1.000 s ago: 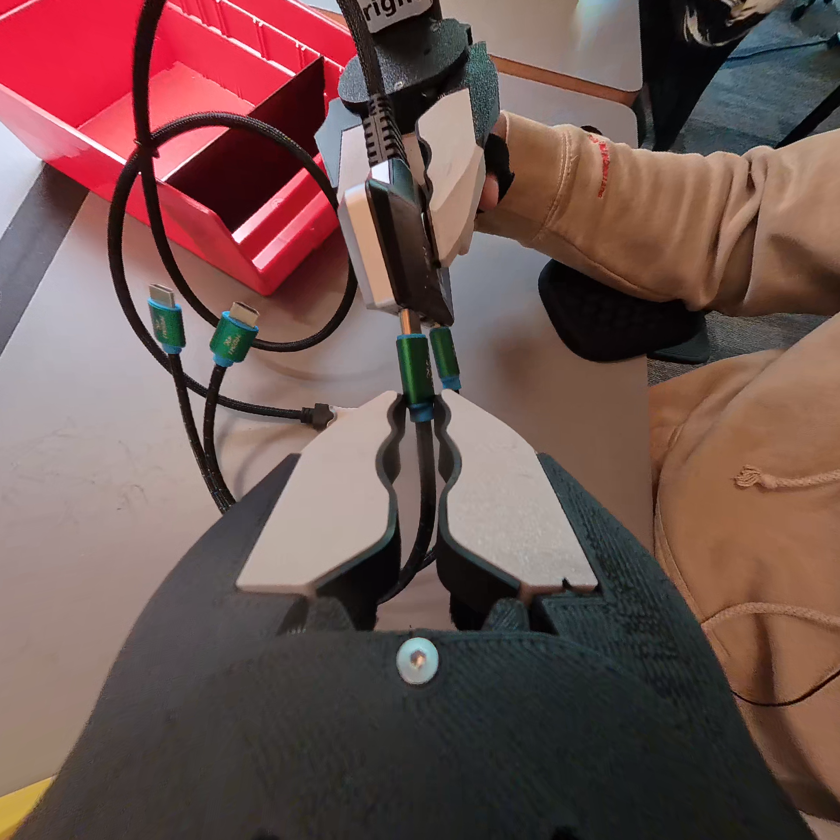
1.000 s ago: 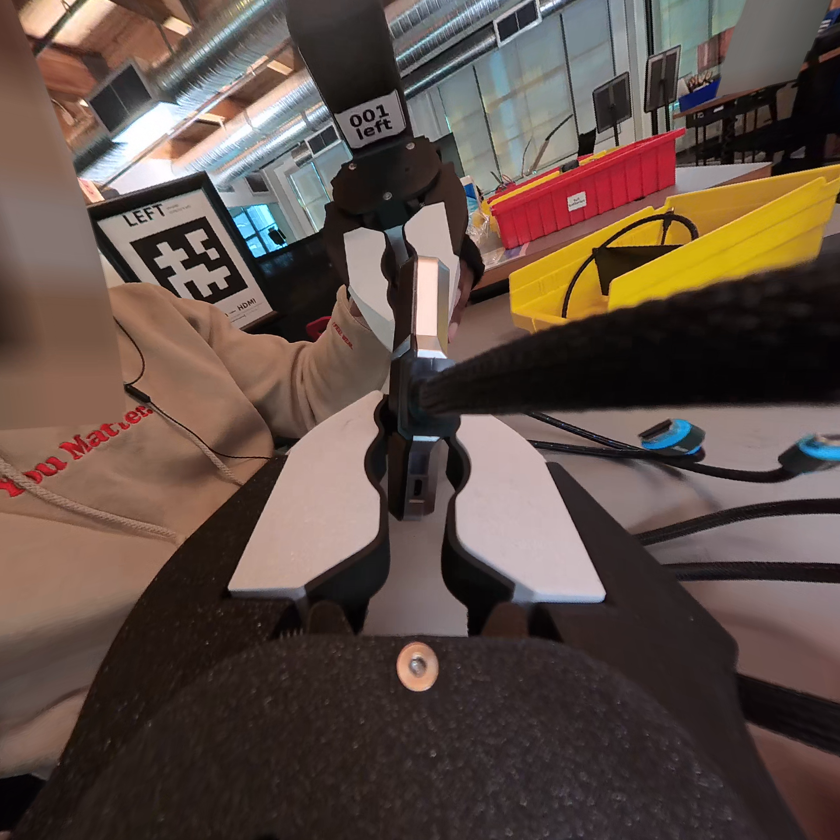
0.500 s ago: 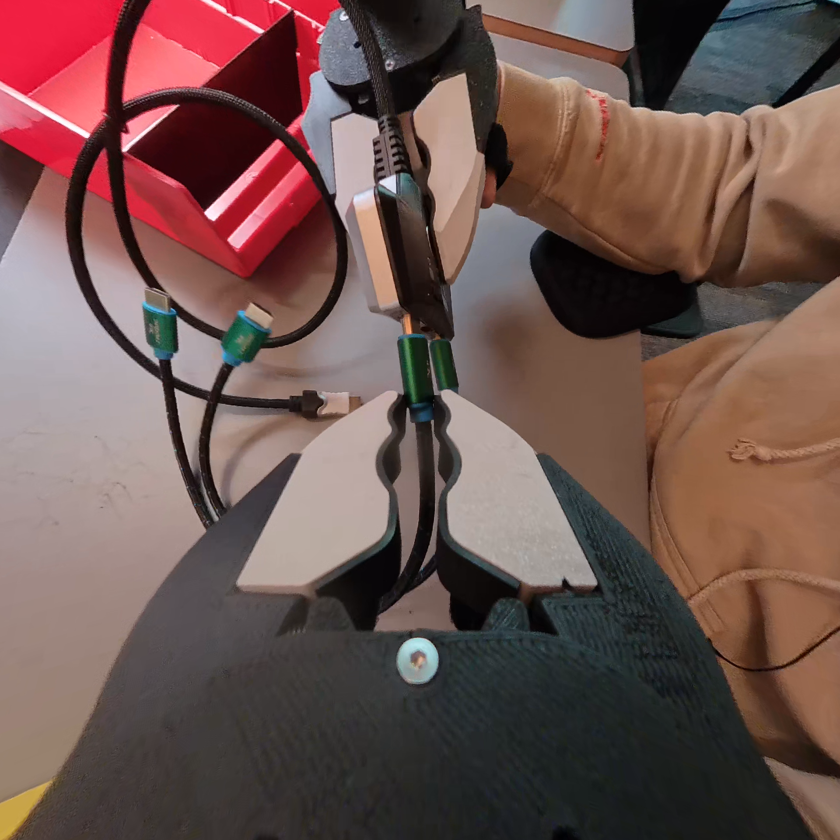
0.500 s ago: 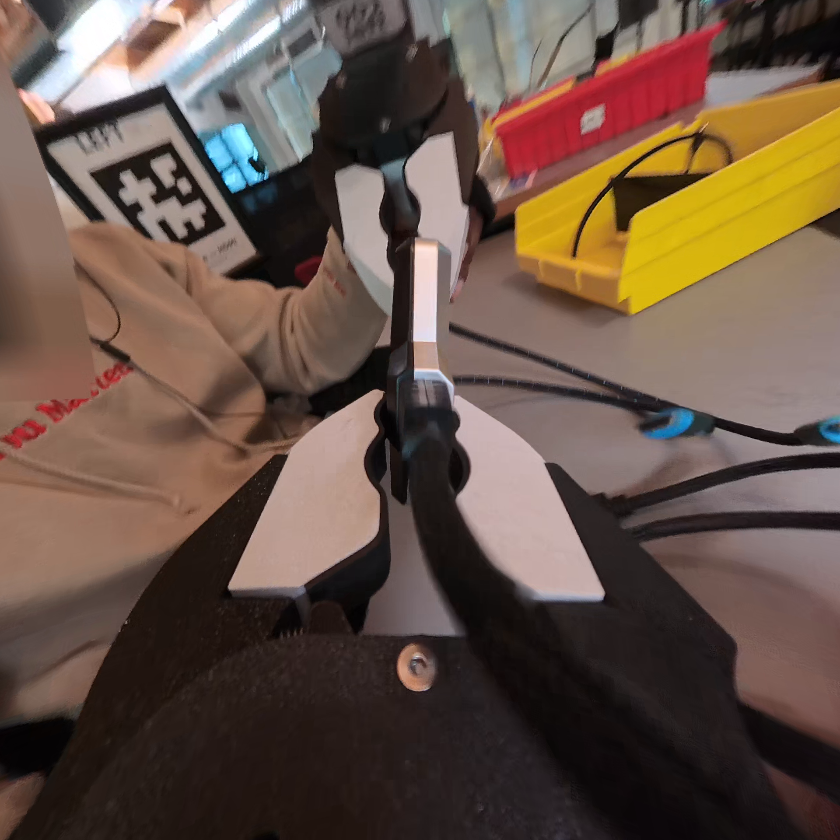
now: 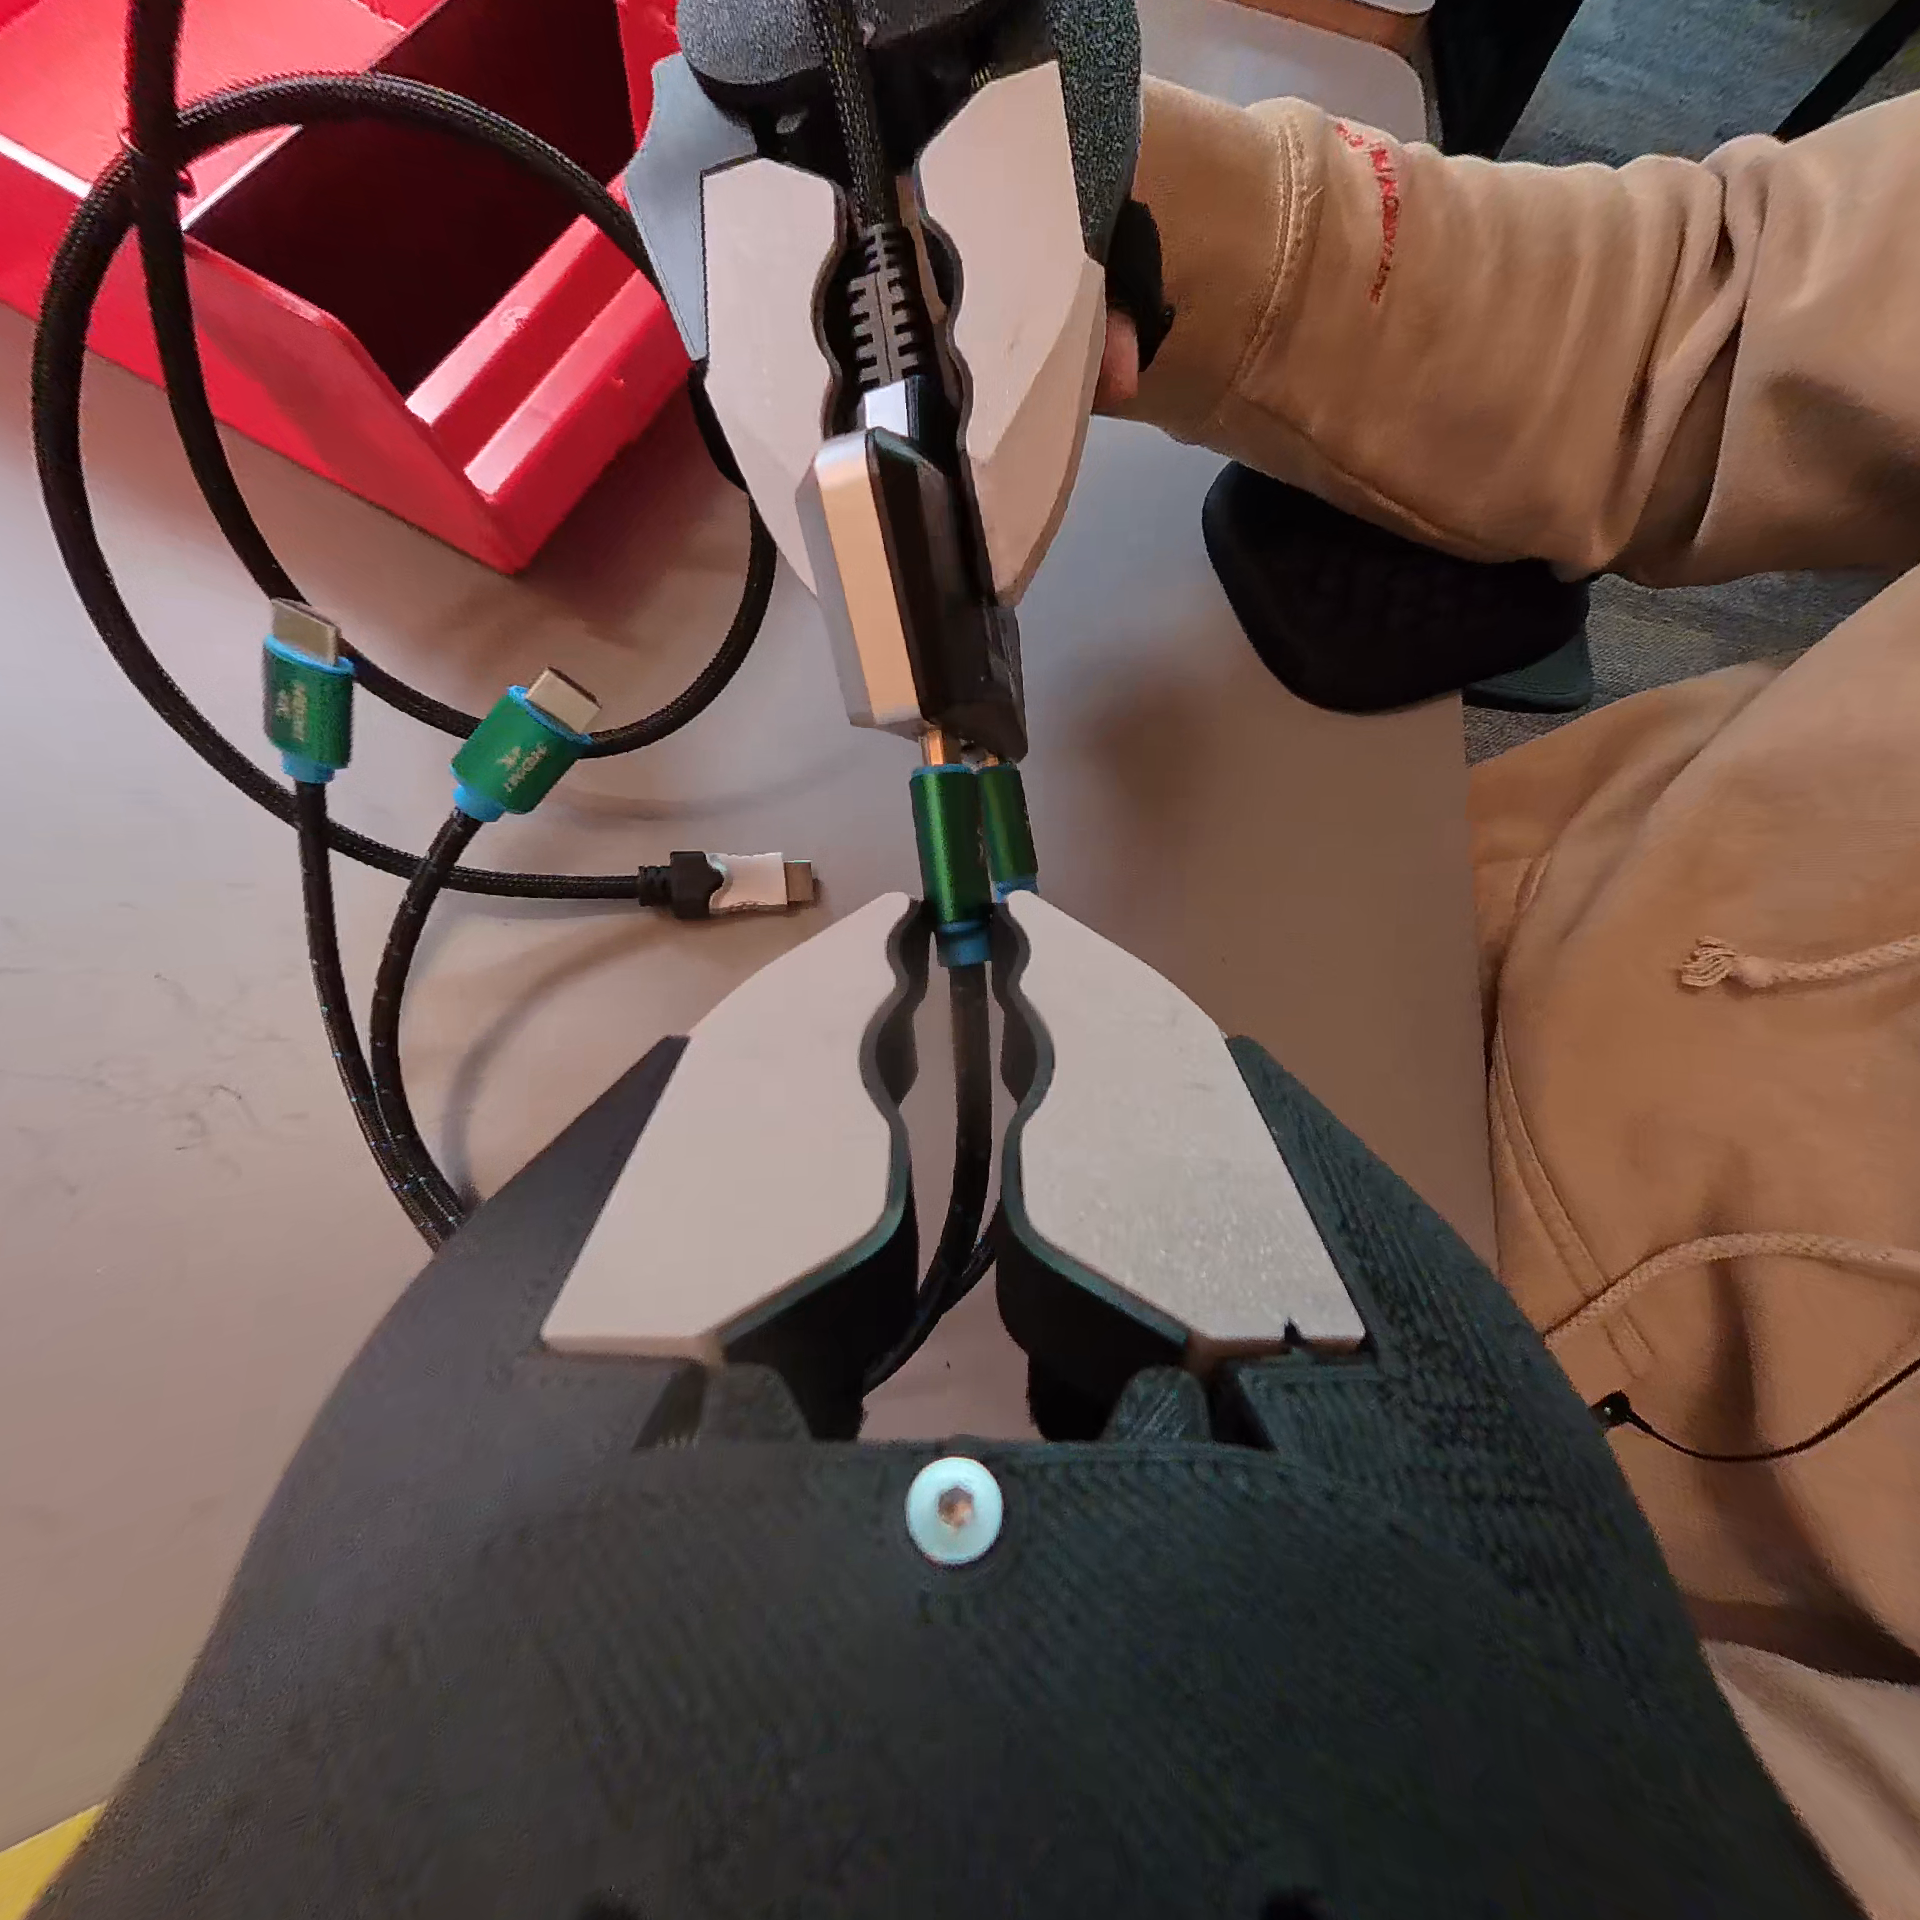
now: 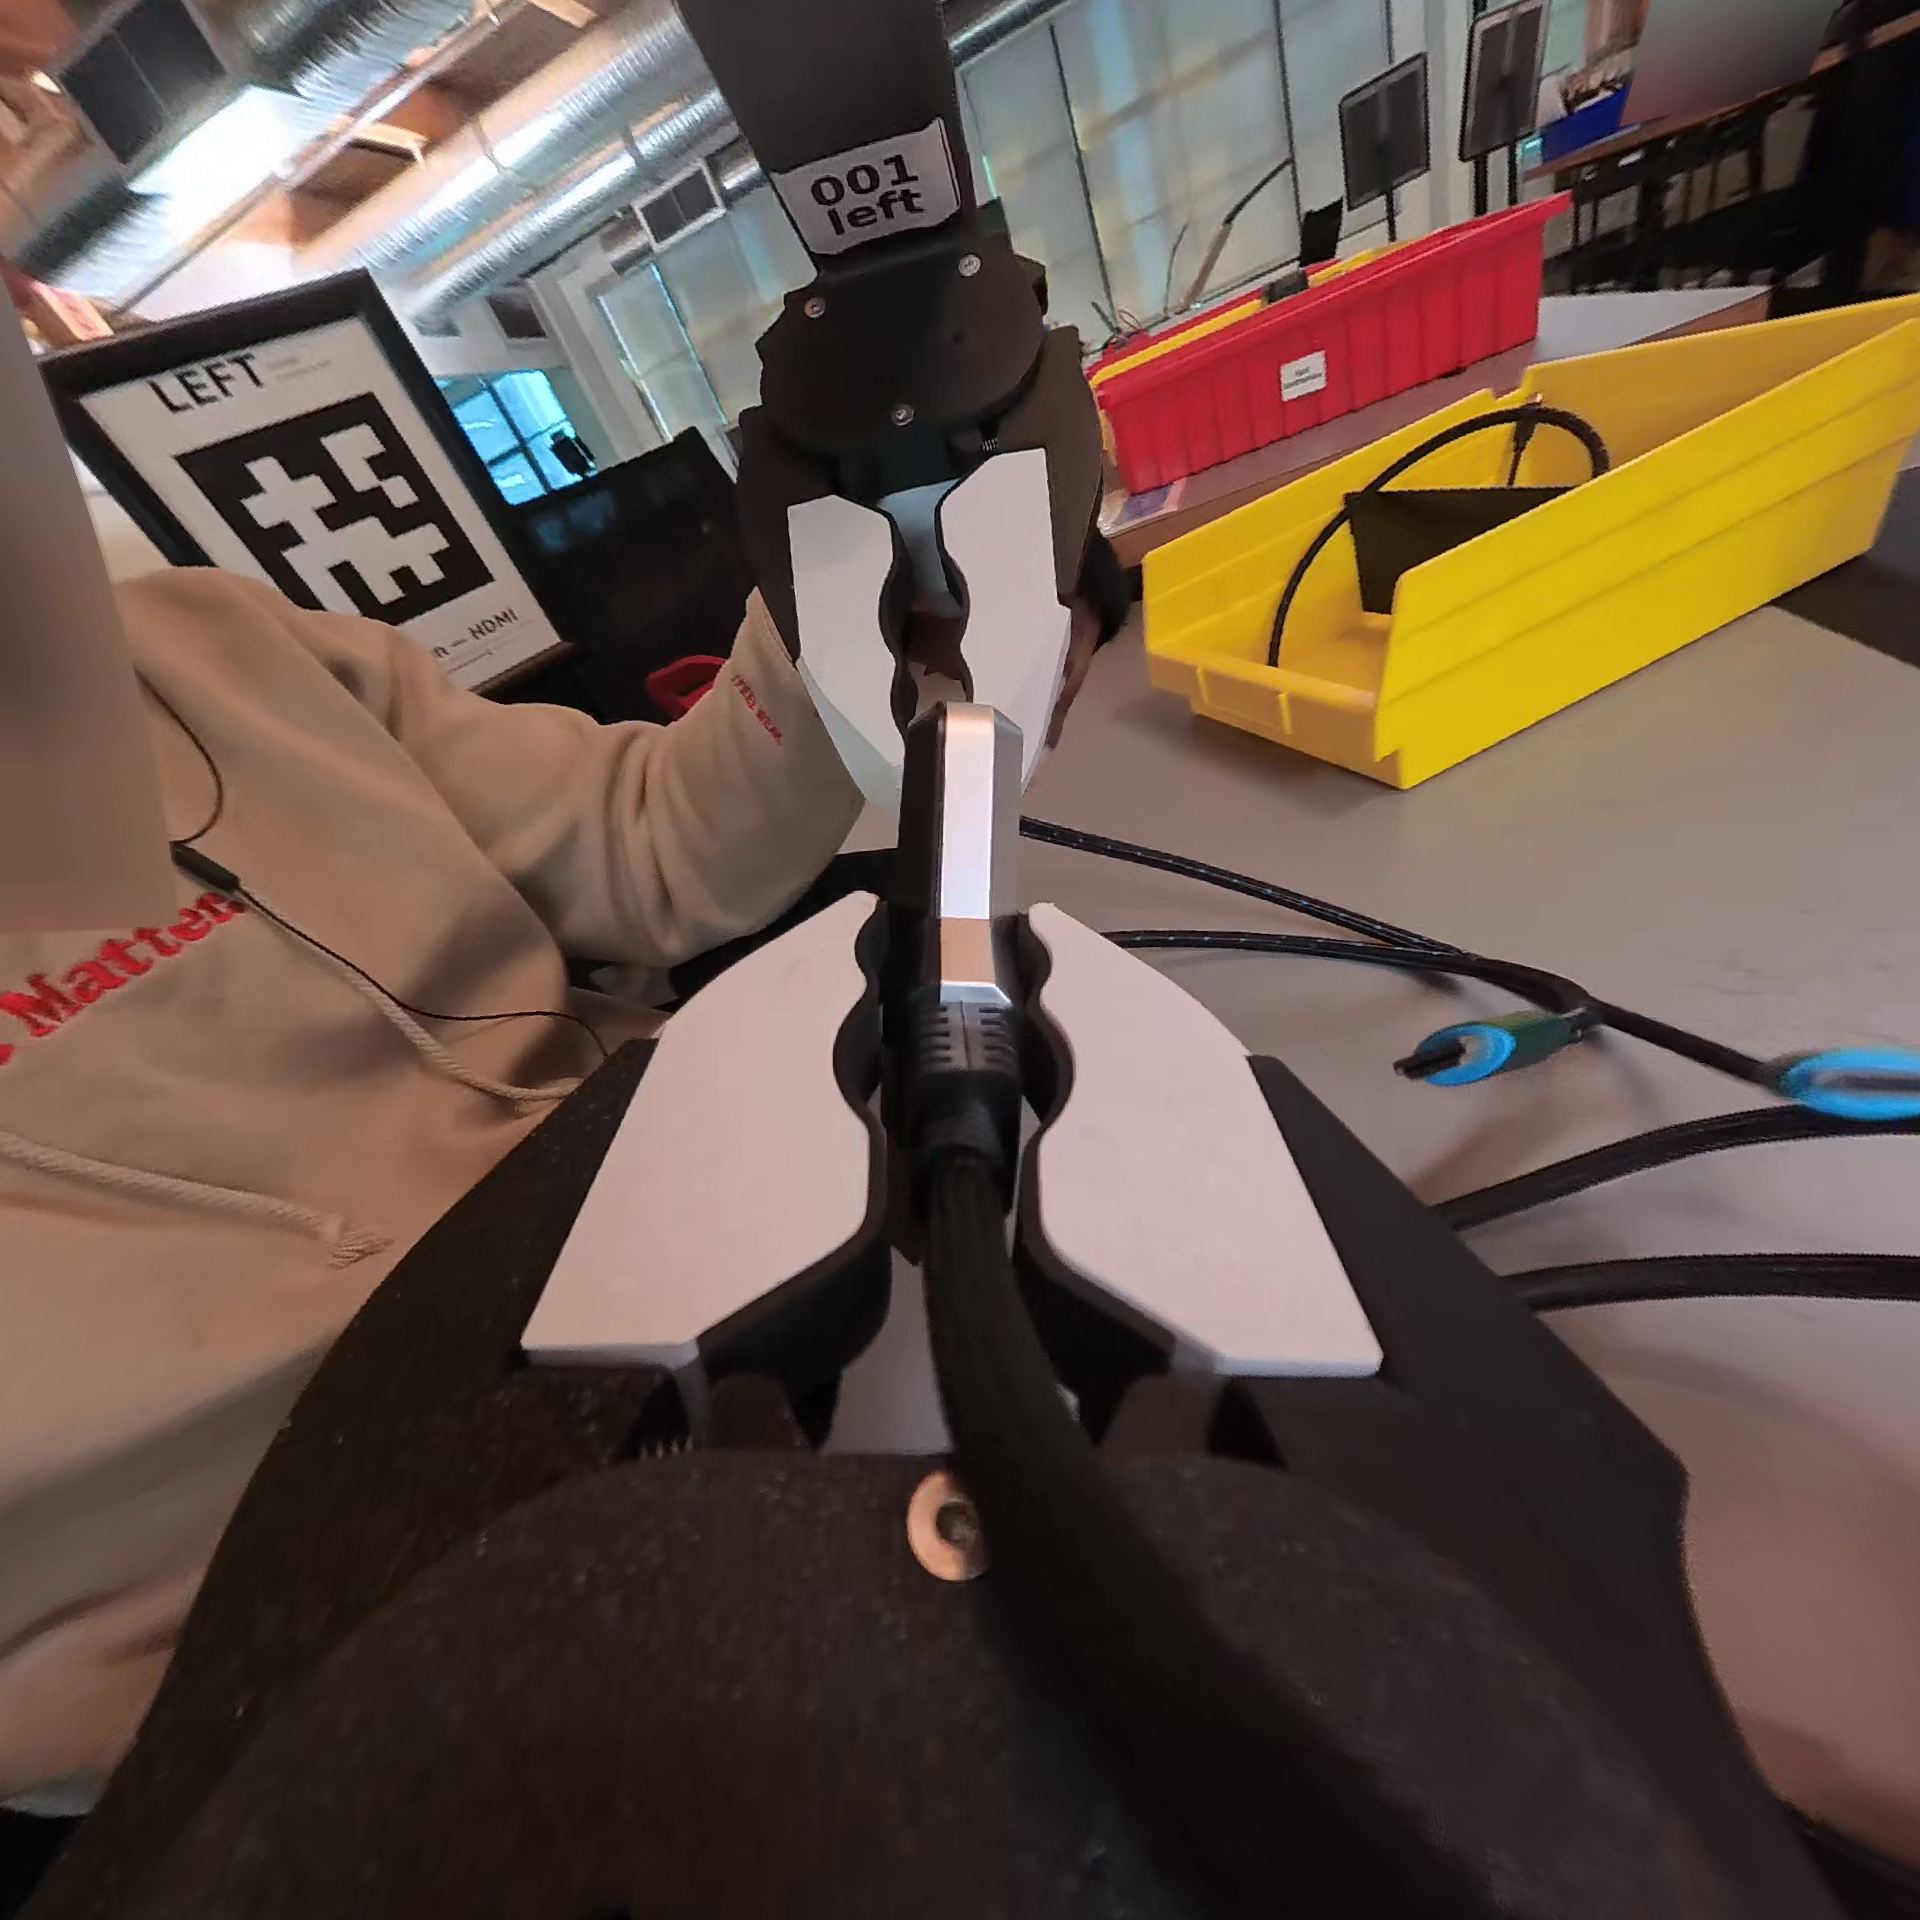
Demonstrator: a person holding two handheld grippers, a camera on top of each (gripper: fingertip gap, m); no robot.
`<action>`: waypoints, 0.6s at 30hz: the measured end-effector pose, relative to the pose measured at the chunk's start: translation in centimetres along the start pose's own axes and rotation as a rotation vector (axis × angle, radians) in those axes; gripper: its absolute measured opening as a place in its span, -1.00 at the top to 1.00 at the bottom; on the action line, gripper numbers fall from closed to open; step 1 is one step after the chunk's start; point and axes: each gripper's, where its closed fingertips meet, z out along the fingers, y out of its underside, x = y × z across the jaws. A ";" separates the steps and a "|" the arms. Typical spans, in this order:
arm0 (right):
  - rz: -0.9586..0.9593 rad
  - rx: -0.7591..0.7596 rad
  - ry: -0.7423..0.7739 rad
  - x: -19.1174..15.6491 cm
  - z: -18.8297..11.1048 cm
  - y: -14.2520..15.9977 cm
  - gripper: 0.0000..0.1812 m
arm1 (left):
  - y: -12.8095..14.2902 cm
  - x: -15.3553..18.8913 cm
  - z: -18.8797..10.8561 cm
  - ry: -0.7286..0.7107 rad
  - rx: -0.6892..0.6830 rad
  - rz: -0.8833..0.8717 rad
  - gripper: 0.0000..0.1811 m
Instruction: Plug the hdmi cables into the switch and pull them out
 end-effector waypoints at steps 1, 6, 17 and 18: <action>0.007 -0.009 -0.003 0.0 0.1 0.1 0.76 | 0.1 0.0 0.0 -0.003 -0.008 0.007 0.87; 0.014 -0.035 -0.001 0.0 -0.1 0.4 0.76 | -0.2 -0.1 0.1 0.018 0.025 0.006 0.88; 0.033 -0.106 0.025 0.6 -0.2 1.5 0.76 | 0.0 -0.4 1.7 0.077 0.042 -0.020 0.88; 0.039 -0.107 0.025 0.7 -0.2 1.6 0.76 | -0.1 -0.5 1.8 0.086 0.053 -0.033 0.88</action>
